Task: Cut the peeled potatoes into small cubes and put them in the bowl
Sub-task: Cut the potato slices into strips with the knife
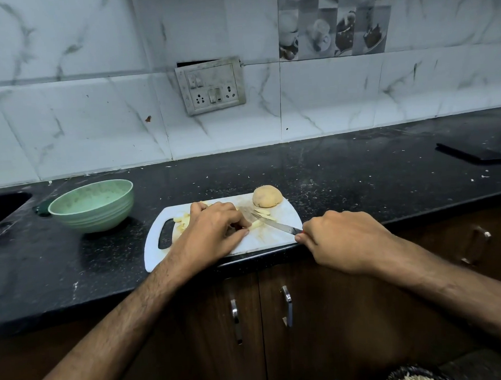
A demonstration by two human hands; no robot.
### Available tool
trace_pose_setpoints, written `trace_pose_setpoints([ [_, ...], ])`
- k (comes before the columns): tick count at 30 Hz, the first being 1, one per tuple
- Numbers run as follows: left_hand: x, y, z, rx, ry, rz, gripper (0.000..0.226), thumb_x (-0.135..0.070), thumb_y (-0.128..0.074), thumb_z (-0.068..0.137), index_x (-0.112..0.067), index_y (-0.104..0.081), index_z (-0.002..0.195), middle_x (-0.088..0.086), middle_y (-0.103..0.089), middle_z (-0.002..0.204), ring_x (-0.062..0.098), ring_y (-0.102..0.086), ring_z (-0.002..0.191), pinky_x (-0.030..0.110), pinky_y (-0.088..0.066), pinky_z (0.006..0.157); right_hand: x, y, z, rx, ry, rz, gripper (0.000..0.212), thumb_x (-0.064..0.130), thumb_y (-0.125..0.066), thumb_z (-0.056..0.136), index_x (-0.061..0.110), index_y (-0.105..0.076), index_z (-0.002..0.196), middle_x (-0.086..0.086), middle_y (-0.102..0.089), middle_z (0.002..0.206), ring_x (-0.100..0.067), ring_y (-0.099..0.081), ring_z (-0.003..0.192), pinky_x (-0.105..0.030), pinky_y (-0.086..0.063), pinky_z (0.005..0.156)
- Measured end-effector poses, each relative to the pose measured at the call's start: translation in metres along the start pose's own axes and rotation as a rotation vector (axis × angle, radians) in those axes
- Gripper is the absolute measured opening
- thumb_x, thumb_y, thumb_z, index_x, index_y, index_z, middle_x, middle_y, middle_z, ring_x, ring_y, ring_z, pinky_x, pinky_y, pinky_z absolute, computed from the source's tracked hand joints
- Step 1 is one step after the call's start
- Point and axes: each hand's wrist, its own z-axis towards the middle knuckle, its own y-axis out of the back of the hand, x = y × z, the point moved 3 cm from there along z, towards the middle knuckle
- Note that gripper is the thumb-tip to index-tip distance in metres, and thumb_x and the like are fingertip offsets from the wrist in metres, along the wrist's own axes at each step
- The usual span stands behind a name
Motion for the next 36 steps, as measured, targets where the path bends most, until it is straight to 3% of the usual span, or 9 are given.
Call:
trace_pose_setpoints([
  [6, -0.001, 0.000, 0.002, 0.014, 0.002, -0.027, 0.003, -0.028, -0.076, 0.088, -0.031, -0.075, 0.090, -0.019, -0.061, 0.086, -0.003, -0.051, 0.087, 0.031, -0.016, 0.077, 0.006, -0.002, 0.009, 0.088, -0.021, 0.075, 0.030, 0.044, -0.033, 0.103, 0.022, -0.044, 0.087, -0.006, -0.063, 0.105, -0.025, -0.049, 0.079, -0.037, -0.039, 0.071],
  [9, -0.001, -0.001, 0.002, 0.004, 0.007, -0.036, 0.004, -0.028, -0.076, 0.088, -0.031, -0.075, 0.089, -0.019, -0.062, 0.085, -0.003, -0.051, 0.087, 0.032, -0.018, 0.079, 0.010, -0.004, 0.007, 0.094, -0.022, 0.066, 0.027, 0.041, -0.033, 0.103, 0.022, -0.049, 0.096, -0.005, -0.062, 0.110, -0.027, -0.055, 0.087, -0.037, -0.038, 0.071],
  [15, 0.000, -0.002, -0.002, -0.025, 0.004, -0.021, 0.002, -0.029, -0.076, 0.088, -0.031, -0.075, 0.088, -0.021, -0.059, 0.083, -0.005, -0.049, 0.087, 0.033, -0.018, 0.082, 0.013, -0.006, -0.004, -0.106, 0.025, -0.091, 0.037, 0.040, -0.027, 0.105, 0.020, -0.058, 0.104, -0.005, -0.064, 0.106, -0.029, -0.063, 0.095, -0.036, -0.036, 0.067],
  [20, 0.001, -0.003, -0.003, -0.036, 0.002, -0.027, 0.002, -0.029, -0.075, 0.089, -0.031, -0.075, 0.089, -0.021, -0.057, 0.083, -0.005, -0.047, 0.087, 0.034, -0.018, 0.082, 0.011, -0.002, -0.002, -0.058, 0.015, -0.011, 0.037, 0.045, -0.026, 0.105, 0.022, -0.054, 0.097, -0.006, -0.063, 0.107, -0.029, -0.062, 0.097, -0.036, -0.035, 0.069],
  [25, -0.001, -0.003, -0.002, -0.026, -0.003, -0.028, 0.003, -0.028, -0.075, 0.089, -0.029, -0.076, 0.091, -0.022, -0.056, 0.084, -0.006, -0.045, 0.088, 0.034, -0.020, 0.084, 0.016, -0.008, -0.001, 0.004, 0.008, 0.026, 0.037, 0.042, -0.029, 0.105, 0.017, -0.056, 0.108, -0.008, -0.061, 0.113, -0.030, -0.061, 0.102, -0.036, -0.035, 0.071],
  [30, -0.001, -0.002, -0.005, -0.040, 0.018, -0.035, 0.005, -0.029, -0.074, 0.090, -0.030, -0.077, 0.094, -0.019, -0.058, 0.087, 0.003, -0.055, 0.092, 0.036, -0.019, 0.084, 0.015, -0.001, -0.003, -0.032, 0.018, -0.015, 0.030, 0.043, -0.027, 0.105, 0.024, -0.045, 0.090, -0.006, -0.063, 0.107, -0.028, -0.061, 0.094, -0.036, -0.036, 0.069],
  [36, 0.000, -0.002, -0.005, -0.057, 0.022, -0.041, 0.006, -0.032, -0.076, 0.089, -0.031, -0.079, 0.095, -0.017, -0.059, 0.086, 0.006, -0.056, 0.091, 0.036, -0.020, 0.082, 0.016, 0.003, -0.005, -0.037, 0.024, 0.001, 0.031, 0.045, -0.026, 0.105, 0.025, -0.043, 0.088, -0.006, -0.062, 0.105, -0.028, -0.058, 0.088, -0.036, -0.036, 0.069],
])
